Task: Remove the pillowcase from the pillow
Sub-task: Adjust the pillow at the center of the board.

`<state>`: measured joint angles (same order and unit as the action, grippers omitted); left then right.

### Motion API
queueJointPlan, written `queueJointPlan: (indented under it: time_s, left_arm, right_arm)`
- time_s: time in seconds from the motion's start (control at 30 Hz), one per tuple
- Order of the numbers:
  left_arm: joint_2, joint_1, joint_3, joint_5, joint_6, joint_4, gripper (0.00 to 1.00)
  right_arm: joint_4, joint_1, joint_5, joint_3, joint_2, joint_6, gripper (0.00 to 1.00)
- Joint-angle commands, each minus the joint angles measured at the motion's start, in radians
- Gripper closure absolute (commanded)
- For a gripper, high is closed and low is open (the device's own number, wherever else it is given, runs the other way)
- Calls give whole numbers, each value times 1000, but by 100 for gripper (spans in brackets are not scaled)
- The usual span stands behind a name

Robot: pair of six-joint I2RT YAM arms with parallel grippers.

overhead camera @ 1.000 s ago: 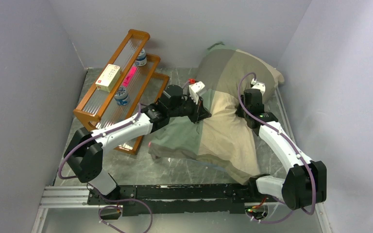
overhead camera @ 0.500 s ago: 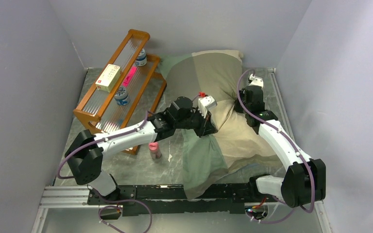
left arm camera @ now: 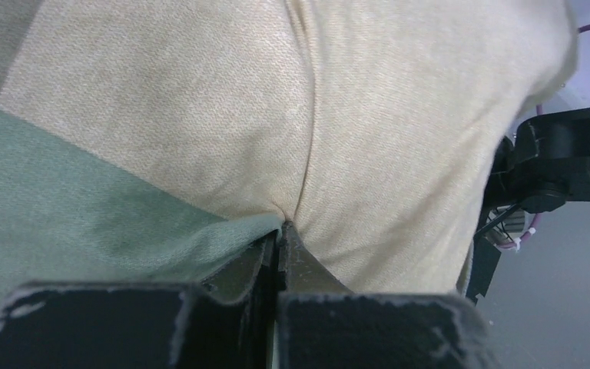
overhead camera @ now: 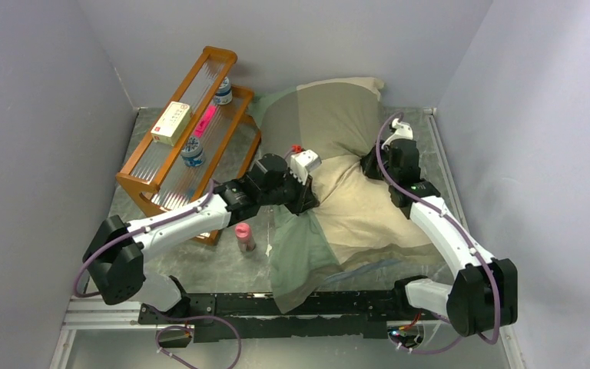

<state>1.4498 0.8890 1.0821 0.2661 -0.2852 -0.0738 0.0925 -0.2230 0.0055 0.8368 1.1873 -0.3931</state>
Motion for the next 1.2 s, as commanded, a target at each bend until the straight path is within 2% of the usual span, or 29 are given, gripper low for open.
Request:
queueJointPlan:
  time_s: [0.0, 0.17, 0.27, 0.37, 0.47, 0.63, 0.77, 0.93, 1.17]
  left_arm:
    - [-30, -70, -15, -74, 20, -3, 95]
    - [-57, -102, -22, -80, 9, -4, 92]
    - [-77, -102, -15, -60, 10, -7, 79]
    - [-99, -103, -14, -65, 13, -11, 61]
    - [-118, -109, -14, -79, 16, -17, 46]
    - [-133, -139, -14, -141, 19, -54, 27]
    - [-150, -190, -32, -231, 3, -77, 18]
    - [-196, -258, -30, -250, 9, -128, 13]
    - [-221, -268, -33, -263, 36, -185, 9]
  right_arm:
    - [-51, -24, -156, -39, -40, -59, 77]
    - [-40, -24, -180, -53, -87, -60, 55]
    - [0, -24, -147, -32, -119, -41, 41]
    - [18, -24, -125, -28, -157, -33, 30]
    - [20, -25, -127, -37, -185, -33, 21]
    - [39, -26, -107, -42, -228, -32, 8]
    - [55, -27, -68, -47, -270, -22, 3]
    - [56, -43, -20, -59, -325, -7, 0]
    - [56, -61, -7, -67, -374, -3, 0]
